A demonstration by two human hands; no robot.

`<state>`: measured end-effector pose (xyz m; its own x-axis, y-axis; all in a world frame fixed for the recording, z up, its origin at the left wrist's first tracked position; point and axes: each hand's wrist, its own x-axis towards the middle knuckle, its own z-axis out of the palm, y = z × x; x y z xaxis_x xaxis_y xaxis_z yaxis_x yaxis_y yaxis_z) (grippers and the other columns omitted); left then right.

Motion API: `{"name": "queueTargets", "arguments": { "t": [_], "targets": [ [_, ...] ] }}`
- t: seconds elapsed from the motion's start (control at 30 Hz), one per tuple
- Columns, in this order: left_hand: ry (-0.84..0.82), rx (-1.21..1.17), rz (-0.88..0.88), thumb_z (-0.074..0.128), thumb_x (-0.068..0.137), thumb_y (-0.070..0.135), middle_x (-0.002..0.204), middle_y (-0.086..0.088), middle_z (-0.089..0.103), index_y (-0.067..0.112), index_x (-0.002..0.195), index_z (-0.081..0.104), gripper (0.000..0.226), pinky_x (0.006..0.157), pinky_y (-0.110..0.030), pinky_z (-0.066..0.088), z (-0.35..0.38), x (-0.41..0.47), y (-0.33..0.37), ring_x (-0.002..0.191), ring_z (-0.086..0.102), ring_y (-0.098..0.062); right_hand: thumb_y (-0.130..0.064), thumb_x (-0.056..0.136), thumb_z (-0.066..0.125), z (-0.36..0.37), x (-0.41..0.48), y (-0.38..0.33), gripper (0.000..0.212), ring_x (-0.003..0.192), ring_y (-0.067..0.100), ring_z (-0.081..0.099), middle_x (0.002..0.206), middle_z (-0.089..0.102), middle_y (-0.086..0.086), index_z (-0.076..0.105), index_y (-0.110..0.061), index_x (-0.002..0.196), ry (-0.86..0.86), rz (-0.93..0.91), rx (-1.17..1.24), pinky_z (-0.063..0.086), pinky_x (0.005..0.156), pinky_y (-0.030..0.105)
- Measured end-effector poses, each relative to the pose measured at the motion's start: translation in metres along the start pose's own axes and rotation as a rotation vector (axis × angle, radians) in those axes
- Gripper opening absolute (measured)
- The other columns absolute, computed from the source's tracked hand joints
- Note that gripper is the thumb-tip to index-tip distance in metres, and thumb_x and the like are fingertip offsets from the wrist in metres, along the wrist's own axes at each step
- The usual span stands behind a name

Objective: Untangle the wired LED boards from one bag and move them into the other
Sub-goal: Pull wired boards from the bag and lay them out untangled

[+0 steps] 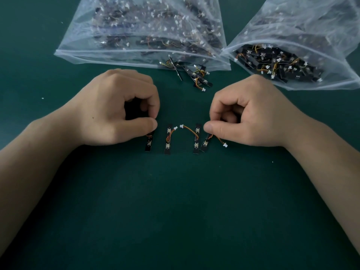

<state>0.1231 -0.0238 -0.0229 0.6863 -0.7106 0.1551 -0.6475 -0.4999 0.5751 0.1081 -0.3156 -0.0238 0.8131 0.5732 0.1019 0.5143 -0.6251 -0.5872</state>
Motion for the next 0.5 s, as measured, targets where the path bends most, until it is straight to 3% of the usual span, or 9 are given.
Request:
{"name": "queueTargets", "arguments": {
  "t": [0.5],
  "targets": [
    [0.019, 0.028, -0.012, 0.072, 0.079, 0.033, 0.079, 0.008, 0.063, 0.026, 0.077, 0.066, 0.009, 0.074, -0.046, 0.047, 0.0029, -0.0005, -0.0014, 0.080, 0.059, -0.019, -0.060, 0.079, 0.077, 0.0035, 0.0007, -0.0017, 0.029, 0.053, 0.015, 0.055, 0.055, 0.058, -0.009, 0.074, -0.032, 0.075, 0.023, 0.041, 0.045, 0.032, 0.055, 0.014]
  ]
}}
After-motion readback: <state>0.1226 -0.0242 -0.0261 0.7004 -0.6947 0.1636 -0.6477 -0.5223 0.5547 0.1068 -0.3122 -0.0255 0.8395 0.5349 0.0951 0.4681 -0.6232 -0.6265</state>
